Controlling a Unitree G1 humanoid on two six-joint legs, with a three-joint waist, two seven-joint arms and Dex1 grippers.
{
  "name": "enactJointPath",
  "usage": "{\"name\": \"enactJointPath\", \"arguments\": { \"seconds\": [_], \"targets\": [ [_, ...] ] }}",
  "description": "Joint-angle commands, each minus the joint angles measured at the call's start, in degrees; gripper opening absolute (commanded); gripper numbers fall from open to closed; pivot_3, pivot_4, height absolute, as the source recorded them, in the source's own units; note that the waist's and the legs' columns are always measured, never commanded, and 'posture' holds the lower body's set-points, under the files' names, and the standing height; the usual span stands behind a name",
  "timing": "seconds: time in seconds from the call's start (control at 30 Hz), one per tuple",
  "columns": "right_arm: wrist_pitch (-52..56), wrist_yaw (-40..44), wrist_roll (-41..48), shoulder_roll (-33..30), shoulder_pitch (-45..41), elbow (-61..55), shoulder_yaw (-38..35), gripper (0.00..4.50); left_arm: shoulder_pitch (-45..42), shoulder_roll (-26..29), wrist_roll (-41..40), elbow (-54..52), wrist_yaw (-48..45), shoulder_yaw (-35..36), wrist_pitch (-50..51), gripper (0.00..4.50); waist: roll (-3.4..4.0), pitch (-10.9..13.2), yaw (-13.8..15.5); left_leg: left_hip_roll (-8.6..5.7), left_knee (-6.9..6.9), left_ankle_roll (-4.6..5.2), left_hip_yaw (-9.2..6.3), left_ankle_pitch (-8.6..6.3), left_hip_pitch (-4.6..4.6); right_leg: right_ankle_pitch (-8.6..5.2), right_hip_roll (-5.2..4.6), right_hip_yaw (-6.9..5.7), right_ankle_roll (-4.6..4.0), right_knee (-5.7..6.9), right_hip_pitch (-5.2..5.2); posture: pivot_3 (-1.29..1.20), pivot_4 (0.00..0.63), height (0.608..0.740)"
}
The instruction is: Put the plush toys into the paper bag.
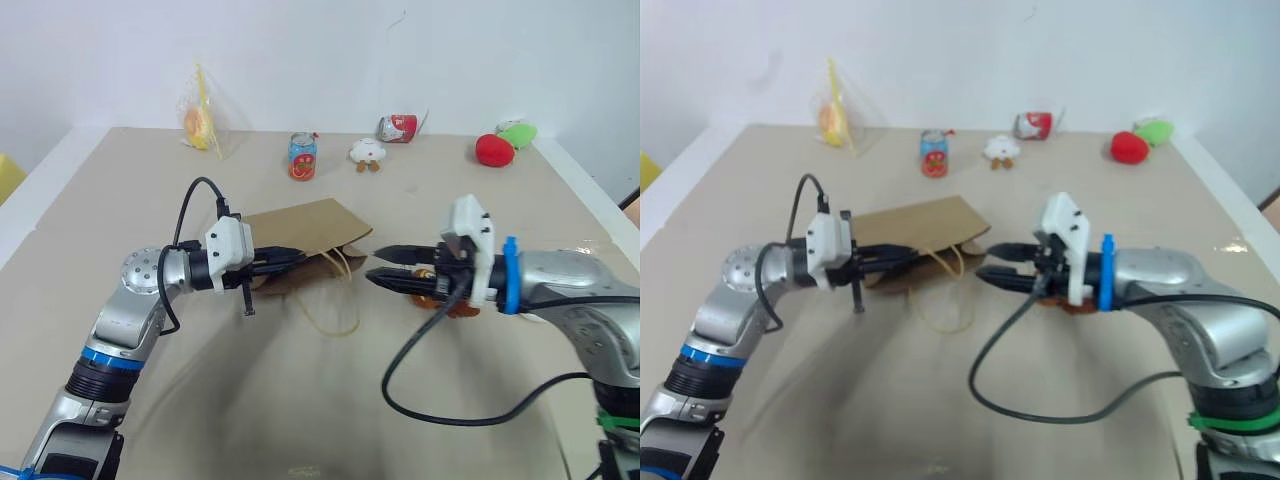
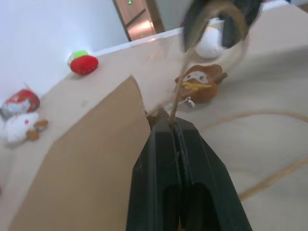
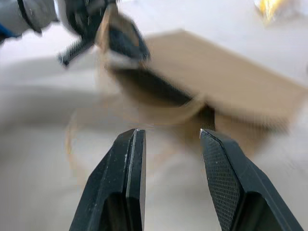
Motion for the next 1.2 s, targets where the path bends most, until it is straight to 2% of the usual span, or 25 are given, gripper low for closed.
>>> {"name": "enactJointPath", "arguments": {
  "seconds": [0.03, 0.33, 0.47, 0.57, 0.6, 0.63, 0.67, 1.0, 1.2],
  "targets": [
    [1.02, 0.79, 3.05, -0.8, 0.5, -3.08, -2.46, 2.03, -2.57, -1.04, -3.76, -0.9, 1.78, 2.88, 4.42, 0.0, 0.0, 0.0, -0.28, 0.01, 0.0, 0.0, 0.03, 0.0, 0.02, 0.0, 0.02, 0.04, 0.0, 0.0, 0.0, 0.0, 0.15, 0.74],
    [1.43, -8.79, 1.81, 11.02, -4.1, -3.57, 5.74, 2.03, -4.0, -2.48, -5.19, -2.75, 3.86, 3.52, 8.53, 0.0, 0.01, 0.0, -0.32, 0.12, 0.0, -0.02, -0.03, 0.06, 0.11, 0.04, 0.17, 0.03, 0.04, 0.08, 0.01, 0.0, 0.15, 0.74],
    [-2.43, -11.92, -5.12, 15.77, -6.36, 0.5, 10.75, 2.03, -3.77, -3.04, -5.62, -4.37, 4.91, 3.82, 9.75, 0.0, 0.0, 0.0, -0.21, 0.07, 0.0, -0.02, 0.0, 0.06, 0.06, 0.04, 0.1, 0.06, 0.04, 0.08, -0.01, 0.0, 0.15, 0.74],
    [-4.8, -13.79, -9.1, 19.31, -8.37, 4.29, 13.07, 1.23, -3.66, -3.09, -5.66, -5.11, 5.35, 4.12, 10.27, 0.0, 0.0, 0.0, -0.24, 0.01, 0.0, -0.02, 0.05, 0.06, 0.01, 0.05, 0.03, 0.09, 0.04, 0.06, -0.03, 0.0, 0.15, 0.74],
    [-5.49, -14.13, -10.35, 20.39, -8.83, 5.27, 14.02, 0.87, -3.66, -3.18, -5.68, -5.25, 5.79, 4.41, 10.44, 0.0, 0.0, 0.0, -0.22, -0.02, 0.0, -0.02, 0.09, 0.06, 0.01, 0.05, 0.02, 0.13, 0.05, 0.05, -0.04, 0.0, 0.15, 0.74],
    [-6.44, -15.21, -12.05, 22.07, -9.43, 6.71, 15.11, 0.33, -3.91, -3.43, -5.94, -5.31, 6.62, 4.85, 10.88, 0.0, 0.0, 0.0, -0.22, -0.02, 0.0, -0.02, 0.08, 0.06, 0.01, 0.06, 0.01, 0.14, 0.05, 0.06, -0.04, 0.0, 0.15, 0.74],
    [-7.13, -15.88, -13.32, 23.23, -9.77, 7.69, 15.78, 0.07, -4.09, -3.62, -6.15, -5.39, 7.24, 5.12, 11.23, 0.0, 0.0, 0.0, -0.26, -0.02, 0.0, -0.02, 0.08, 0.06, 0.01, 0.05, 0.02, 0.14, 0.05, 0.06, -0.04, 0.0, 0.15, 0.74],
    [-11.63, -21.96, -24.33, 32.65, -10.08, 15.02, 21.97, 0.07, -4.37, -5.27, -6.82, -8.11, 11.37, 5.51, 12.33, 0.0, 0.0, 0.0, -0.26, 0.0, 0.0, -0.02, 0.07, 0.06, 0.0, 0.06, 0.02, 0.14, 0.03, 0.06, -0.06, 0.0, 0.15, 0.74],
    [-12.12, -21.76, -29.95, 33.4, -8.16, 16.52, 27.47, 0.07, -5.32, -6.66, -5.26, -9.28, 13.37, 5.45, 9.77, 0.0, 0.0, 0.0, -0.24, 0.01, 0.0, -0.02, 0.07, 0.06, -0.01, 0.07, 0.03, 0.13, 0.02, 0.06, -0.06, 0.0, 0.15, 0.74]
  ]
}}
